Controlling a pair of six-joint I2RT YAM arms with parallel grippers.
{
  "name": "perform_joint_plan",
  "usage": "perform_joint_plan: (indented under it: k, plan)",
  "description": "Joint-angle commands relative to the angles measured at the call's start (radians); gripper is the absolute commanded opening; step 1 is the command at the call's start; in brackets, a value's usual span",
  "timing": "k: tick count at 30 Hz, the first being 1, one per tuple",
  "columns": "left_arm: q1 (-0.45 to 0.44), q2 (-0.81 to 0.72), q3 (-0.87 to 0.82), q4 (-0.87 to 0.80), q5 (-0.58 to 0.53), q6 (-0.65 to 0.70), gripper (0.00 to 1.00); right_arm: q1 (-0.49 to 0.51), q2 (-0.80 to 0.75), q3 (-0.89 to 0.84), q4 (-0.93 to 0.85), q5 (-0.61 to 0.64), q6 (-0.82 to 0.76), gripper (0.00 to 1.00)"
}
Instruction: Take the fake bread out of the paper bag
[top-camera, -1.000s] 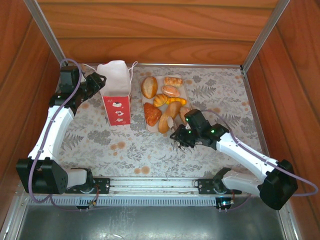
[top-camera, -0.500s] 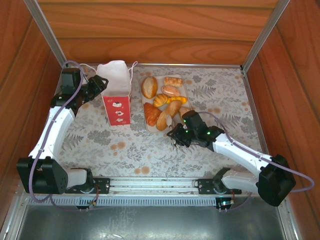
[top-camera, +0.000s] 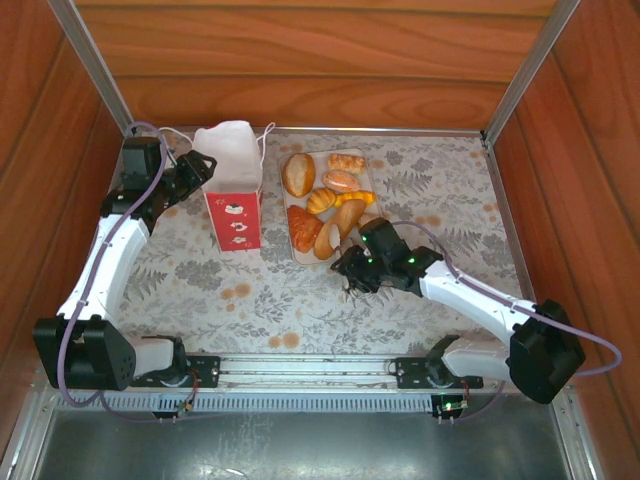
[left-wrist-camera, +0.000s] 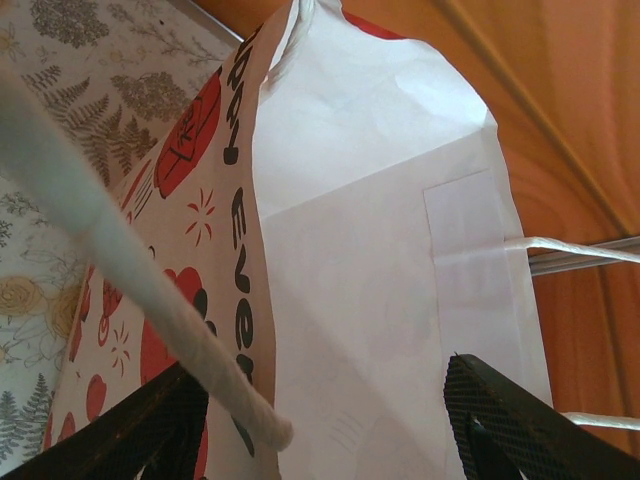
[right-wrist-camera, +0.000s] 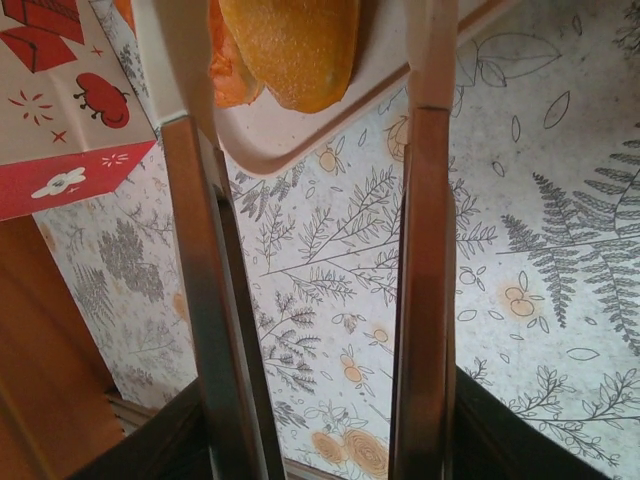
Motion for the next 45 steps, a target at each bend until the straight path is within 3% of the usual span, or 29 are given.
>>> perform_joint_plan:
  k: [1, 16, 22, 27, 31, 37, 45]
  plan:
    - [-0.007, -0.041, -0.01, 0.013, -0.001, 0.013, 0.67, 0.0, -0.011, 0.061, -0.102, 0.022, -0.043, 0.51]
    - [0.01, -0.202, -0.026, -0.036, -0.139, 0.03, 0.67, -0.012, -0.138, 0.193, -0.416, 0.026, -0.167, 0.51]
    - [0.014, -0.264, -0.025, -0.091, -0.239, 0.056, 0.7, -0.018, -0.223, 0.329, -0.611, 0.168, -0.249, 0.46]
    - [0.023, -0.33, -0.042, -0.149, -0.376, 0.082, 0.83, -0.121, -0.224, 0.433, -0.71, 0.262, -0.373, 0.43]
    - [0.04, -0.355, -0.077, -0.191, -0.475, 0.085, 1.0, -0.242, -0.197, 0.431, -0.691, 0.325, -0.5, 0.45]
    - [0.082, -0.388, -0.176, -0.194, -0.566, 0.046, 1.0, -0.378, -0.101, 0.351, -0.532, 0.445, -0.711, 0.49]
    - [0.129, -0.388, -0.308, -0.141, -0.609, 0.036, 1.0, -0.583, 0.069, 0.224, -0.177, 0.303, -0.895, 0.5]
